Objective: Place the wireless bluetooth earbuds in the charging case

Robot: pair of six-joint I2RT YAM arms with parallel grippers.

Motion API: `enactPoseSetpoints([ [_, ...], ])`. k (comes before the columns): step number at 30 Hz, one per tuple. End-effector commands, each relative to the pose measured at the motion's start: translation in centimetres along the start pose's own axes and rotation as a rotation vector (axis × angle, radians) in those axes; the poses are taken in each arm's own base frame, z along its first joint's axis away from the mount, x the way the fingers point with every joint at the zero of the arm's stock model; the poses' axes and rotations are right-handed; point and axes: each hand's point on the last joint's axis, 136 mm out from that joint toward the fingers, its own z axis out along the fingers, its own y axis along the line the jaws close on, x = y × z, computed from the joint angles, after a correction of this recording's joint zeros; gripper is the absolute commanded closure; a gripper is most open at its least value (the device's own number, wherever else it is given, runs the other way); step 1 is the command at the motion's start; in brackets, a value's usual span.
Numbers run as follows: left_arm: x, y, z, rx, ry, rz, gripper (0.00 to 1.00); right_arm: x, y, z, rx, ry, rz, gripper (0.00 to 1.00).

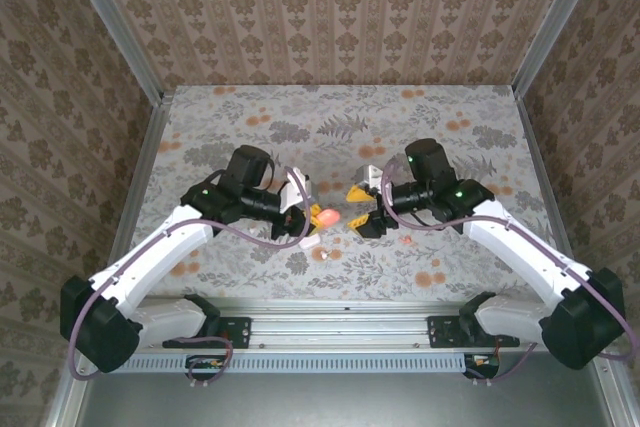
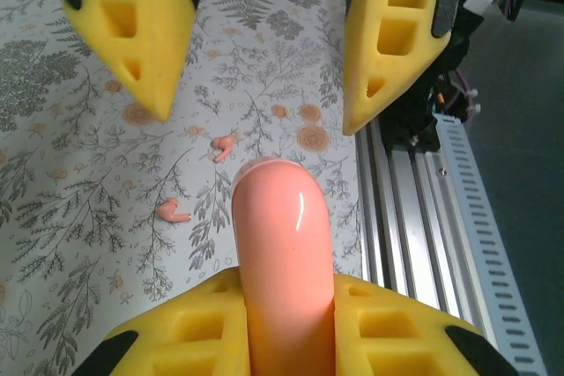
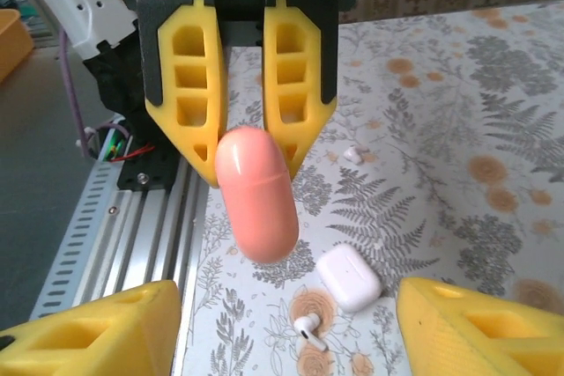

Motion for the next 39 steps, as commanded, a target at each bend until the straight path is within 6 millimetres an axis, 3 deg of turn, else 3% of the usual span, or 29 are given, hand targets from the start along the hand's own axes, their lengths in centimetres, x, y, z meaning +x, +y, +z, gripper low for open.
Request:
enactPoseSetpoints([
  [1, 0.6, -0.8, 0.1, 0.046, 0.029, 0.051, 0.87, -1.6, 1.5, 0.7, -0.102, -0.027, -0.035, 0.34],
  [8, 0.5, -0.6, 0.5, 0.057, 0.037, 0.021, 0.87, -2.4, 2.2, 2.6, -0.194, -0.018, -0.05, 0.39],
  [17, -0.2, -0.7, 0.7, 0.094, 0.014, -0.009, 0.88, -1.3, 1.8, 3.5, -0.195, 0.013, -0.047, 0.49],
  [19, -0.3, -0.8, 0.8, 0.096, 0.011, -0.006, 0.88, -1.3, 1.7, 3.5, -0.187, 0.016, -0.053, 0.55],
  [22, -0.4, -0.7, 0.8, 0.094, 0.01, -0.008, 0.89, -1.2, 1.5, 3.3, -0.175, 0.017, -0.073, 0.74],
  [24, -0.4, -0.4, 0.8, 0.084, 0.008, -0.013, 0.84, -1.1, 1.3, 3.0, -0.159, 0.01, -0.083, 0.81],
  [26, -0.7, 0.5, 0.8, 0.055, -0.007, -0.021, 0.74, -1.0, 0.8, 2.6, -0.133, -0.011, -0.091, 0.89],
  [30, -2.3, 3.5, 0.5, -0.024, -0.135, -0.054, 0.49, -1.4, -1.9, 0.9, -0.016, -0.133, -0.069, 0.9],
  [35, -2.9, 8.0, 0.9, -0.115, -0.261, -0.041, 0.44, -0.5, -6.8, -0.6, 0.141, -0.237, 0.044, 0.9],
  [39, -3.0, 11.8, 0.9, -0.092, -0.302, -0.072, 0.4, -0.3, -10.1, -1.2, 0.193, -0.283, 0.104, 0.9],
])
